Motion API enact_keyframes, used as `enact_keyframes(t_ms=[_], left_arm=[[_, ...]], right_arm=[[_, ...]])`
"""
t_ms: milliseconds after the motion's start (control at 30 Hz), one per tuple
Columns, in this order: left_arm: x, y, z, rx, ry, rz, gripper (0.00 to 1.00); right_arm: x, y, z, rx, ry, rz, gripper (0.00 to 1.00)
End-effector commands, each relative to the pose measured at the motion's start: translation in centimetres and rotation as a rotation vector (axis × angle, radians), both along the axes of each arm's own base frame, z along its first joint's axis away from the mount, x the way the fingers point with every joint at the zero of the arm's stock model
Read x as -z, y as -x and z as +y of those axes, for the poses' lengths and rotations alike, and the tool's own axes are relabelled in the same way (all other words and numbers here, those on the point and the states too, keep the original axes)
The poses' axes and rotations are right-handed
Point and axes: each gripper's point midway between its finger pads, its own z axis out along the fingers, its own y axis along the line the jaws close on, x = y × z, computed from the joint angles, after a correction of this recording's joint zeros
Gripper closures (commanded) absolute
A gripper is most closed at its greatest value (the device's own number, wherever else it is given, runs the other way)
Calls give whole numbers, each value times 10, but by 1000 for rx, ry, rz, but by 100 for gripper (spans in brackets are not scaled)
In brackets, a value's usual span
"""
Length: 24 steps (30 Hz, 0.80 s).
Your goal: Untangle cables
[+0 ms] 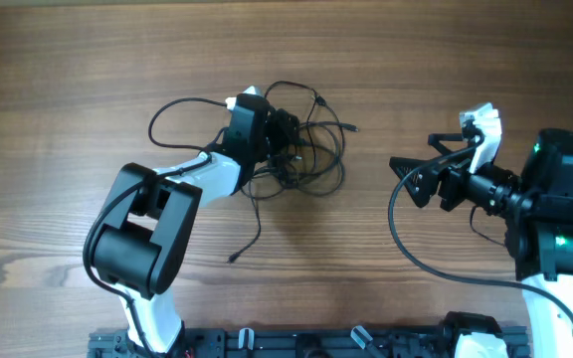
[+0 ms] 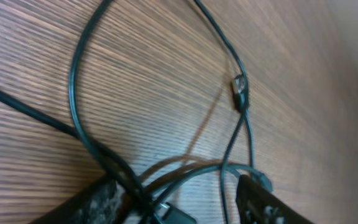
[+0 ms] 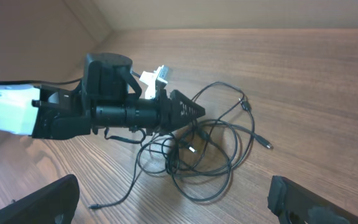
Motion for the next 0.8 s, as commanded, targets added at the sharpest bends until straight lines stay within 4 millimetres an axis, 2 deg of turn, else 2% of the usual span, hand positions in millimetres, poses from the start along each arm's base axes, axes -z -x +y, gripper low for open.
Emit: enact_keyframes(t_ms=[0,133,233,333,400,467,567,600,700,733,767], left_arm=[[9,1,-1,-14,-15,7,66],[11,0,1,-26,-27,5,87],[11,1,0,-22,-27,5,96],[10,1,-1,-21,-26,3,96],[-3,-4,-10,35,-1,-54,96],[-37,-8,-20,116,51,-152,96],[-148,-12,-12,159,97,-403,96],[-206,-5,-1,157,102,-539,96],[-316,24,33,108,138,-787,96],[-360,44,54,70,151,-893,96],[-388,59,69,43,156,-964,96]], right_arm=[[4,-3,-1,5,2,14,0],[4,-3,-1,4,3,12,0],[4,-3,-1,4,3,13,0],[5,-2,-1,4,2,23,1],[7,-1,-1,4,1,30,1],[7,-1,-1,3,2,30,1],[7,-1,-1,3,3,29,1],[7,-1,-1,3,2,30,1],[8,0,-1,3,1,40,1],[8,0,-1,3,1,40,1],[8,0,-1,3,1,40,1]])
